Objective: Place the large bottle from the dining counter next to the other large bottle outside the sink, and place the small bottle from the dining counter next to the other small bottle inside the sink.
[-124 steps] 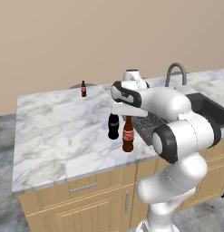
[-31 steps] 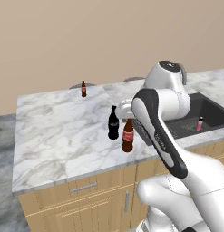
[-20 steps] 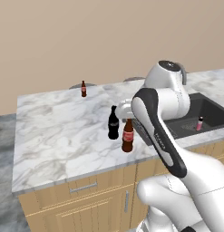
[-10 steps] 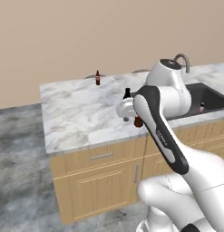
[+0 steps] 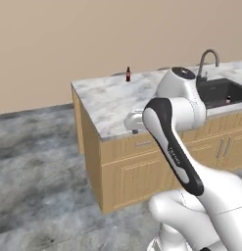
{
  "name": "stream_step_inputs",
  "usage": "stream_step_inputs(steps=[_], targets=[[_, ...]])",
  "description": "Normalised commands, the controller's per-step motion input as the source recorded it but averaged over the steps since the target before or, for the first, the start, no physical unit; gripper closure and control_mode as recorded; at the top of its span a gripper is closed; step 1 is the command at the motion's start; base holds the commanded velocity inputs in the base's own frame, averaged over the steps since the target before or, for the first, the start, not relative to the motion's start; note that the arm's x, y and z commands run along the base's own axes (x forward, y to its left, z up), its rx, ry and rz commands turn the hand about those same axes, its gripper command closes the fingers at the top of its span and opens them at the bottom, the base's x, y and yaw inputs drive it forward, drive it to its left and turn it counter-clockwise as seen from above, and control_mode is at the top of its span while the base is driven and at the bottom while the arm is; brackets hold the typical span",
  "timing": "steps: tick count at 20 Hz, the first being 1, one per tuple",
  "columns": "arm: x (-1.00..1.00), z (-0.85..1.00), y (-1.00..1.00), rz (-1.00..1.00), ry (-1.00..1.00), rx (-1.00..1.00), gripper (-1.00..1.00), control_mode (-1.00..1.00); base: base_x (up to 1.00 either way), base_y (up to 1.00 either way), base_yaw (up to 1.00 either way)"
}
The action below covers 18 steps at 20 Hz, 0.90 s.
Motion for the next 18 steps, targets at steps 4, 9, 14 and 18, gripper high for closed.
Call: stream_step_inputs(steps=[4, 9, 14, 18], targets=[[0.0, 0.0, 0.0, 0.0, 0.0, 0.0, -1.0, 1.0, 0.0, 1.0, -0.46], [0.0, 0.0, 0.0, 0.0, 0.0, 0.0, -1.0, 1.0, 0.21, 1.0, -0.57], [0.0, 0.0, 0.0, 0.0, 0.0, 0.0, -1.0, 1.0, 0.35, 1.0, -0.59], [0.0, 0.0, 0.0, 0.0, 0.0, 0.0, -1.0, 1.0, 0.76, 1.0, -0.56]])
